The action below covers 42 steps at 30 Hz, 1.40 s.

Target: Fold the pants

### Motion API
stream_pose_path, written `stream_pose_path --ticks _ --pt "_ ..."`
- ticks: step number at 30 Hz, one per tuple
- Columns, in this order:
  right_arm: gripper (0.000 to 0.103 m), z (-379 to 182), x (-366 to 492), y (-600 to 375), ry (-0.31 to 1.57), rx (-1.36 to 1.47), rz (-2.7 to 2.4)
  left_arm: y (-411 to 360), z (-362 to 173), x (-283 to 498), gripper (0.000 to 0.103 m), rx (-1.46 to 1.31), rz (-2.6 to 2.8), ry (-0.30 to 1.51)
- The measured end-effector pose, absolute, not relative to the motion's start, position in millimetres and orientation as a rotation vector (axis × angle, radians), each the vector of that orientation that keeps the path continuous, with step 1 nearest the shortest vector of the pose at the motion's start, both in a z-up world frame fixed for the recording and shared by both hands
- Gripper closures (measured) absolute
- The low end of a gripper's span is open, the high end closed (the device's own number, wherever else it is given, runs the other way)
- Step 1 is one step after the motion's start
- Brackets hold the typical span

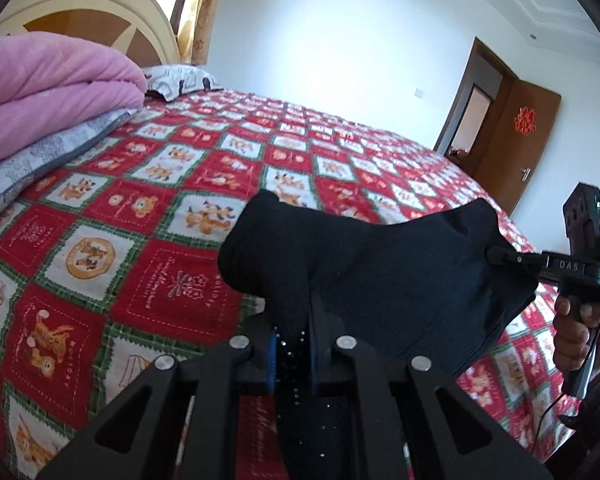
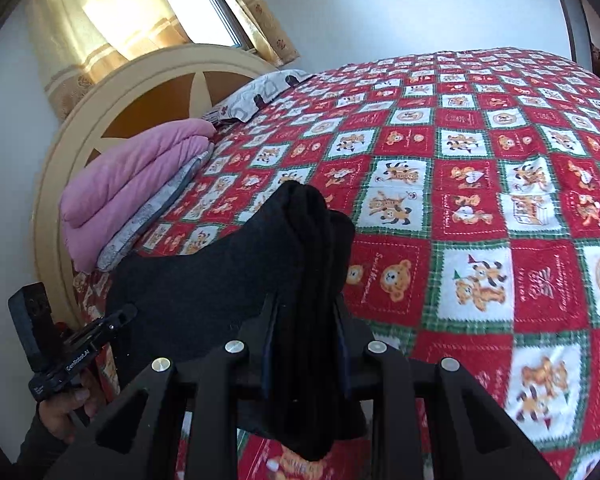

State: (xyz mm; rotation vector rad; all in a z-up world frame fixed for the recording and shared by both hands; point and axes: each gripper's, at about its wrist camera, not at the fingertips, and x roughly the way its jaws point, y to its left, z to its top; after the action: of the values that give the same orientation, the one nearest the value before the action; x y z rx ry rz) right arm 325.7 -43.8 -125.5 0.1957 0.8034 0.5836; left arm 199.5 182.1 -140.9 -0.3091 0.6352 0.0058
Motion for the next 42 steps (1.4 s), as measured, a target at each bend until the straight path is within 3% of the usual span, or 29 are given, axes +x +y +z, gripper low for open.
stream_pose_path --ticks 5,10,18,31,34,42 --pt "0.077 -144 345 -43 0.846 0.214 0.556 186 -157 209 0.083 -0.319 0.006 0.662" --pt "0.076 -169 354 -55 0.902 0.258 0.536 182 -170 209 0.059 -0.302 0.031 0.683" --pt "0.072 -185 361 -64 0.944 0.32 0.517 188 -178 206 0.037 -0.309 0.081 0.673" --pt "0.066 -182 356 -69 0.92 0.263 0.472 192 -179 196 0.02 -0.287 0.147 0.672" --pt "0.058 -176 350 -72 0.887 0.233 0.426 193 -179 190 0.007 -0.271 0.184 0.681" --pt "0.058 -158 327 -93 0.831 0.216 0.338 199 -177 166 0.005 -0.284 0.239 0.699"
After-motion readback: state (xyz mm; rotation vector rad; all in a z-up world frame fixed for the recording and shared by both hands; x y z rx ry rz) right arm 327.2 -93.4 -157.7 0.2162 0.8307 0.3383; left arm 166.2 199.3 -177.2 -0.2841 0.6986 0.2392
